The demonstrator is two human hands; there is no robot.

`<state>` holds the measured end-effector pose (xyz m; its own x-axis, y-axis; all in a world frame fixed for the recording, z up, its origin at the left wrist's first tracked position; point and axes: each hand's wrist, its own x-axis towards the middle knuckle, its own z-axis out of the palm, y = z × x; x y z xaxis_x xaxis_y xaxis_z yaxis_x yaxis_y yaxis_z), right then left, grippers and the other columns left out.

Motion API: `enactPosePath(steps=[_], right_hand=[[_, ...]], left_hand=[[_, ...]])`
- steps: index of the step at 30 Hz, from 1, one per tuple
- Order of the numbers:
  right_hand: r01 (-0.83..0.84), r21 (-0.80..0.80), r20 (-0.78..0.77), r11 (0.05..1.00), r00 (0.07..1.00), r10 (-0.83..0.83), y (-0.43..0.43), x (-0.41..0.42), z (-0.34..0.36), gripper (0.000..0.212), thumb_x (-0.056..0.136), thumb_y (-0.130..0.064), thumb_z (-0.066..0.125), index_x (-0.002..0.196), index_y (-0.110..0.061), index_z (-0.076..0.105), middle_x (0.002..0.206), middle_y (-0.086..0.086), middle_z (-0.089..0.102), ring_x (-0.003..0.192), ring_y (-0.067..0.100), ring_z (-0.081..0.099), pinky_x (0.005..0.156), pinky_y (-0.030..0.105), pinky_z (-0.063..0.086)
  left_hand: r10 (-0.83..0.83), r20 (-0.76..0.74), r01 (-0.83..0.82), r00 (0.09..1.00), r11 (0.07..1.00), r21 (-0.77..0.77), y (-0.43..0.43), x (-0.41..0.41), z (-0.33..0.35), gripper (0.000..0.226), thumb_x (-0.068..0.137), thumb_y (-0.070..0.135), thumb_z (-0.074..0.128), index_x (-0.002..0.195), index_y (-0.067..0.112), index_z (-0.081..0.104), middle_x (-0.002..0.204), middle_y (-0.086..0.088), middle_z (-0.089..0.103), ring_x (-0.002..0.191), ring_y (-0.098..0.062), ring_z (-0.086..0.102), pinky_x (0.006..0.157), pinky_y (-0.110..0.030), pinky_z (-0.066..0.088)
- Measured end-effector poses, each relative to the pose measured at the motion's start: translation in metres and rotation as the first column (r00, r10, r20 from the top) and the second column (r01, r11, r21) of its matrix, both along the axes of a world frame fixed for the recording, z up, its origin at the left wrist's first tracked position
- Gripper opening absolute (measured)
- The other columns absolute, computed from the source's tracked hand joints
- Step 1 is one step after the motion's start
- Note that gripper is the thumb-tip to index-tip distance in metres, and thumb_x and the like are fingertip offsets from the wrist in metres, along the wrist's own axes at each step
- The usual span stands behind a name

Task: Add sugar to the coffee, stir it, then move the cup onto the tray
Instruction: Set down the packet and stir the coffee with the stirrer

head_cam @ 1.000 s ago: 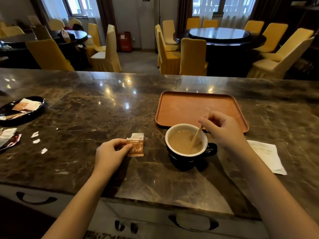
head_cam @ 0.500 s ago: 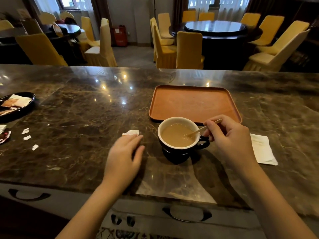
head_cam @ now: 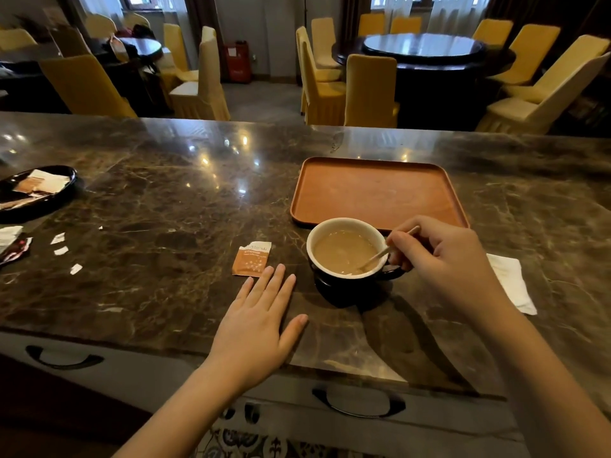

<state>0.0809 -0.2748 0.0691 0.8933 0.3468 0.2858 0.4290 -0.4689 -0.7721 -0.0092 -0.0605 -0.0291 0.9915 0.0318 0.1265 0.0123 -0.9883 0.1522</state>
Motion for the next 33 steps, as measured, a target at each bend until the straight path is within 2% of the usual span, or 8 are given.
enactPosePath(steps=[3,9,14,19,22,26,30,33], right_hand=[[0.1,-0.029,0.094,0.995,0.991,-0.097,0.0,0.008,-0.003,0.013,0.089,-0.016,0.053,0.082,-0.015,0.064,0.069,-0.002,0.066,0.064,0.01,0.062,0.058,0.022,0.052],[0.094,0.039,0.067,0.995,0.993,-0.096,0.022,0.004,-0.016,0.013,0.088,-0.021,0.053,0.091,-0.017,0.065,0.073,-0.007,0.066,0.069,0.007,0.063,0.061,0.015,0.05],[-0.003,0.053,-0.03,0.999,1.0,0.004,0.022,-0.007,-0.011,0.011,0.087,-0.02,0.055,0.087,-0.02,0.066,0.076,-0.005,0.068,0.072,0.011,0.065,0.067,0.022,0.055],[-0.036,-0.046,0.011,0.998,0.999,0.036,0.007,-0.007,0.005,0.013,0.087,-0.017,0.055,0.079,-0.026,0.061,0.069,-0.009,0.065,0.072,-0.002,0.062,0.056,0.009,0.05],[0.044,-0.105,0.085,0.993,0.996,-0.035,0.005,-0.001,0.007,0.011,0.088,-0.017,0.055,0.081,-0.019,0.063,0.066,-0.007,0.063,0.061,0.006,0.062,0.054,0.012,0.046],[0.134,-0.081,0.159,0.988,0.98,-0.12,0.012,0.003,-0.002,0.011,0.088,-0.015,0.054,0.085,-0.013,0.065,0.069,-0.002,0.064,0.065,0.008,0.061,0.058,0.019,0.05],[0.116,-0.028,0.141,0.993,0.984,-0.111,0.02,0.002,-0.012,0.012,0.088,-0.018,0.054,0.09,-0.014,0.065,0.073,-0.002,0.066,0.068,0.008,0.062,0.063,0.024,0.054],[0.061,-0.02,0.076,0.998,0.995,-0.059,0.023,-0.005,-0.016,0.012,0.087,-0.019,0.055,0.093,-0.016,0.065,0.075,-0.009,0.065,0.071,0.008,0.062,0.064,0.019,0.052]], left_hand=[[-0.005,0.003,0.005,1.0,1.0,-0.007,0.0,0.0,-0.001,0.067,0.08,0.063,-0.002,0.137,0.029,-0.006,0.148,0.007,-0.01,0.136,-0.008,-0.014,0.108,-0.029,-0.011],[-0.005,0.022,0.006,1.0,1.0,-0.022,-0.001,0.0,-0.001,0.065,0.083,0.061,0.004,0.138,0.028,-0.002,0.148,0.006,-0.008,0.136,-0.008,-0.013,0.109,-0.029,-0.01],[-0.008,0.019,0.009,1.0,1.0,-0.018,-0.001,0.0,-0.001,0.066,0.081,0.063,0.0,0.137,0.028,-0.004,0.148,0.006,-0.009,0.136,-0.008,-0.013,0.108,-0.029,-0.011],[-0.004,0.02,0.004,1.0,1.0,-0.025,-0.001,0.0,-0.002,0.067,0.079,0.064,-0.004,0.136,0.029,-0.005,0.148,0.006,-0.007,0.137,-0.009,-0.012,0.109,-0.03,-0.009],[-0.005,0.018,0.005,1.0,1.0,-0.024,-0.002,0.0,-0.002,0.071,0.078,0.065,-0.007,0.138,0.027,-0.001,0.149,0.005,-0.004,0.137,-0.009,-0.01,0.11,-0.031,-0.007],[-0.004,0.013,0.004,1.0,1.0,-0.031,-0.002,0.0,0.0,0.074,0.076,0.065,-0.009,0.139,0.027,-0.001,0.148,0.006,-0.008,0.137,-0.008,-0.012,0.11,-0.03,-0.009],[-0.001,0.019,0.002,1.0,1.0,-0.019,-0.002,-0.001,0.0,0.073,0.078,0.063,-0.007,0.14,0.026,0.0,0.148,0.006,-0.008,0.137,-0.009,-0.013,0.108,-0.029,-0.011],[-0.003,0.031,0.004,0.999,1.0,-0.019,-0.002,-0.001,0.0,0.071,0.08,0.063,-0.004,0.14,0.025,0.003,0.149,0.004,-0.004,0.138,-0.01,-0.009,0.109,-0.03,-0.009]])
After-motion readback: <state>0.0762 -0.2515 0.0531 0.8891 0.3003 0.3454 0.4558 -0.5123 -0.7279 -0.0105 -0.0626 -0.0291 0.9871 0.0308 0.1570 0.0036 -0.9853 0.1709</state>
